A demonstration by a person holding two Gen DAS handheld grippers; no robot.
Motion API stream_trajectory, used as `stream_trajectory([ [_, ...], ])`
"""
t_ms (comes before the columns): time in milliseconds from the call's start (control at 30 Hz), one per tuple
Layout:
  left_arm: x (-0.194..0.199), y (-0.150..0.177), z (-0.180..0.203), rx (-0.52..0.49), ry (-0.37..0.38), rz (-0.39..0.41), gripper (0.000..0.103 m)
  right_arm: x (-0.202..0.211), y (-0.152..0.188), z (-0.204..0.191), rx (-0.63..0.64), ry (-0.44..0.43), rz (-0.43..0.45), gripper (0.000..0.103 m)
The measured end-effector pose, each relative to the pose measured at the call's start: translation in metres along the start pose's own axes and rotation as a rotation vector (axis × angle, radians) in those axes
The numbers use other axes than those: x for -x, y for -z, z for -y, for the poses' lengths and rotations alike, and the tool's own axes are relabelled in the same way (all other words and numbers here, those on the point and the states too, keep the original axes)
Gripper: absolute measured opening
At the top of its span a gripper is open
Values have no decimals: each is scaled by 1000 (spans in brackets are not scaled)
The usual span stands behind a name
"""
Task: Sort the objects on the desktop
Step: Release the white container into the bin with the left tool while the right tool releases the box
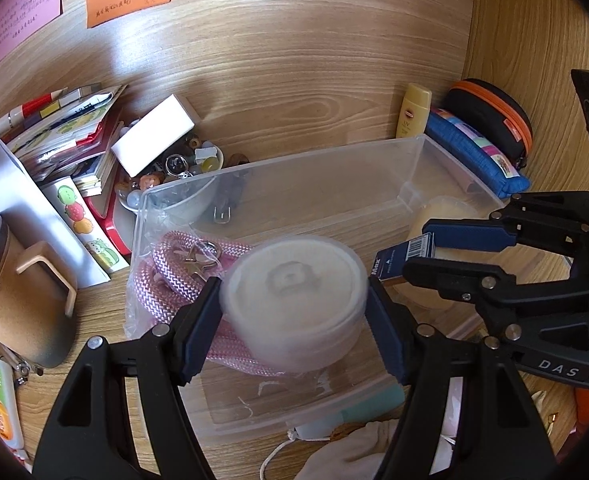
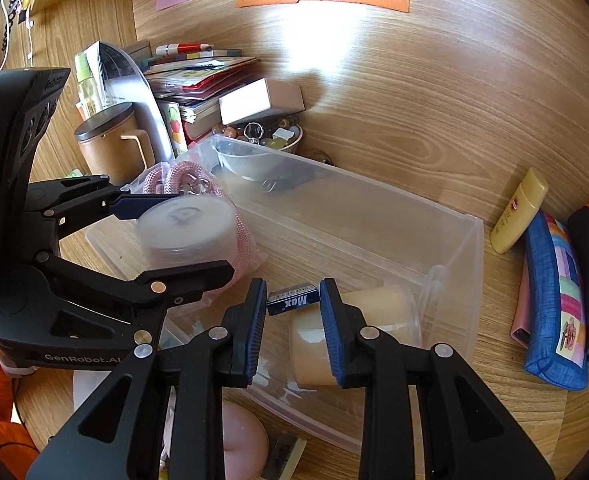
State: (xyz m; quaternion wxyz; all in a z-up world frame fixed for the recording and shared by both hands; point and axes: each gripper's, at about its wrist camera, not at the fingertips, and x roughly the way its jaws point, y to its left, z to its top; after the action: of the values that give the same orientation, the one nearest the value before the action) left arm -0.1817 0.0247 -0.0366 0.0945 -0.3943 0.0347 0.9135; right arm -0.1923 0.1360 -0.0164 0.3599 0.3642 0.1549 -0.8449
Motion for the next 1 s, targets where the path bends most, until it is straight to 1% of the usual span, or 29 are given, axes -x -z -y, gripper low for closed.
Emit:
stream_trajectory([
  [400,-2,0,2,-2,10,-15,74,2,2,1,8,-18,-12,25],
  [500,-2,0,2,-2,10,-18,74,3,2,1,5,-13,-11,31],
  [567,-2,0,1,1,13,-19,75,5,2,2,5,-3,-3,38],
  [700,-1,0,0,10,21,-22,77,12,0,2,10,6,21,44],
  [767,1,-1,-1,13,19,-19,77,15,0,1,13,15,30,49],
  [900,6,-2,-3,22,14,-9,81,20,-2,0,19,23,43,53],
  [1000,12,-4,-4,27,7,1,83,26,-3,0,22,34,53,60],
])
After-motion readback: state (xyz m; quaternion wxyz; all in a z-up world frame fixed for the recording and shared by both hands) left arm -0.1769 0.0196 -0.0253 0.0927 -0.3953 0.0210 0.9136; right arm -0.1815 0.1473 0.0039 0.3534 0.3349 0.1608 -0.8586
